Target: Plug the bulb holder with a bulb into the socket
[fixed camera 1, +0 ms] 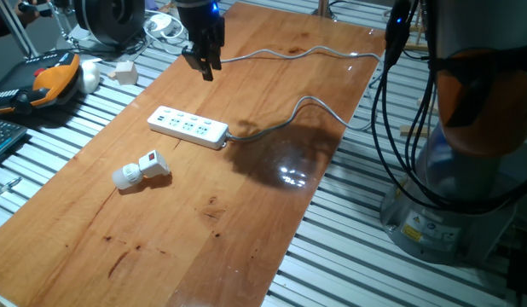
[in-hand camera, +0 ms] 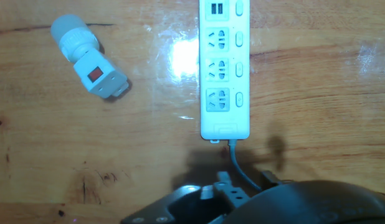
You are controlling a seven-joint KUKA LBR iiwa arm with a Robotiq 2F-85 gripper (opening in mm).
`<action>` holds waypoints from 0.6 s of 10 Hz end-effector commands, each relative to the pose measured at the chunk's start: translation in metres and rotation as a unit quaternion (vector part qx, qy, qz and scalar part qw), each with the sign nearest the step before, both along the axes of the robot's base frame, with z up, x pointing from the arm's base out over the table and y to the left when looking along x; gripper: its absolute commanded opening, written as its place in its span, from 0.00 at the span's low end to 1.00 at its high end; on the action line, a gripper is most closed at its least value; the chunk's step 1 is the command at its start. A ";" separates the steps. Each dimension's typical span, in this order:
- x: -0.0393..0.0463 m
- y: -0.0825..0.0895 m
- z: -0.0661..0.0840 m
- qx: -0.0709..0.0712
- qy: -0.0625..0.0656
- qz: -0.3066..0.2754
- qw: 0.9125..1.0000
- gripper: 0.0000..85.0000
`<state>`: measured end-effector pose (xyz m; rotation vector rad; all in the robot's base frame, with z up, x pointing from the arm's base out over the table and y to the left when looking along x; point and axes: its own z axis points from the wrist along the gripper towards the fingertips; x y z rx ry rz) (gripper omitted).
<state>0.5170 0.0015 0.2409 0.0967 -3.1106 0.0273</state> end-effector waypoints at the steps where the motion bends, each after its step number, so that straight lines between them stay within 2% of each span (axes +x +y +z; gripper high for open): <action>1: 0.0004 0.000 -0.001 0.000 0.000 0.000 1.000 0.00; 6: 0.0026 0.001 -0.001 -0.002 -0.002 0.003 1.000 0.00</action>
